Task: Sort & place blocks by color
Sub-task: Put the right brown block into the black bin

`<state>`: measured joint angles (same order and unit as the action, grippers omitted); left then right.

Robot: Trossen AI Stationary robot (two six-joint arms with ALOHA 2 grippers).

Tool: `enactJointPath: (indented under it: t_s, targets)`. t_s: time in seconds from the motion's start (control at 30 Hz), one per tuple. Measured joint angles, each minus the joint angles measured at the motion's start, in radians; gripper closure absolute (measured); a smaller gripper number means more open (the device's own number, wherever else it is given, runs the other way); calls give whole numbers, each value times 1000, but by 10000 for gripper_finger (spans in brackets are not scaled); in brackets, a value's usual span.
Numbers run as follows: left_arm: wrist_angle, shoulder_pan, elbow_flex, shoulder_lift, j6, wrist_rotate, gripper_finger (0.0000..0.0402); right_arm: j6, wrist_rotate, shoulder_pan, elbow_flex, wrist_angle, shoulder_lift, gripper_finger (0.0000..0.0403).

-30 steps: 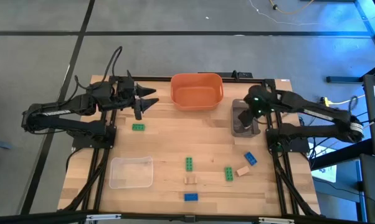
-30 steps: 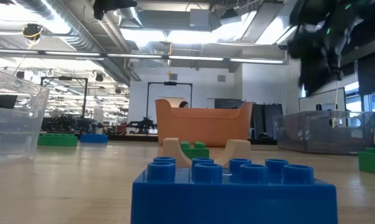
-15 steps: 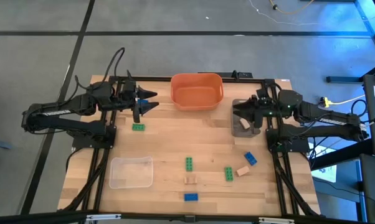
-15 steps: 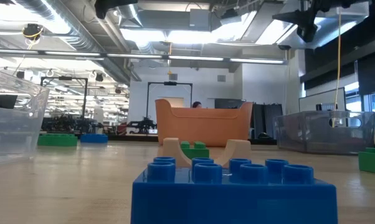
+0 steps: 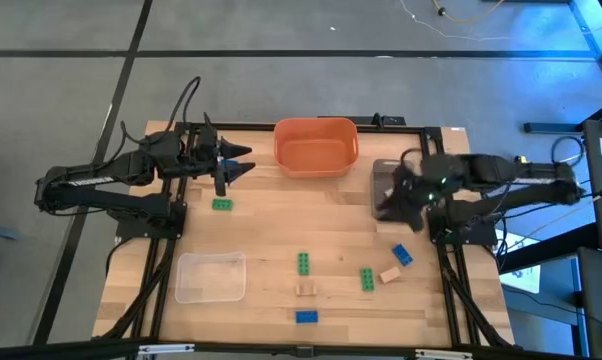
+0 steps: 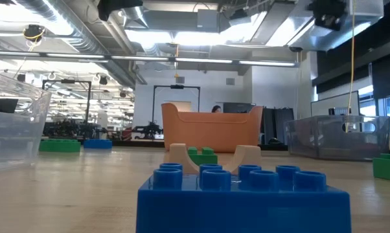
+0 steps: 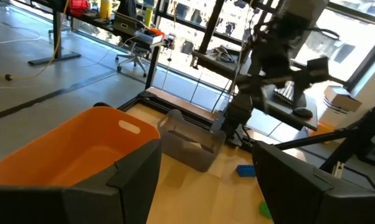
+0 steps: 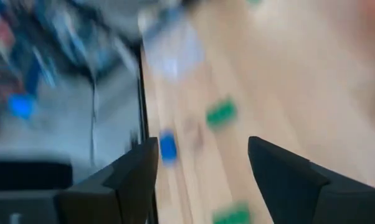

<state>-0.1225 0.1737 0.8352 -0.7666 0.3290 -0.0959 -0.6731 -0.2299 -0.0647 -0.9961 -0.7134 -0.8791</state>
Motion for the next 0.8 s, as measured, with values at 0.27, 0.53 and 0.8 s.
enactJointPath:
  t_s: [0.27, 0.53, 0.8]
  targets:
    - [1, 0, 0, 0, 0, -18, 157, 32, 19, -333, -157, -421, -269, 154]
    - [2, 0, 0, 0, 0, -18, 157, 23, 133, -580, -125, -426, -506, 154]
    - [3, 0, 0, 0, 6, -18, 158, 113, 255, -624, -124, -360, -699, 154]
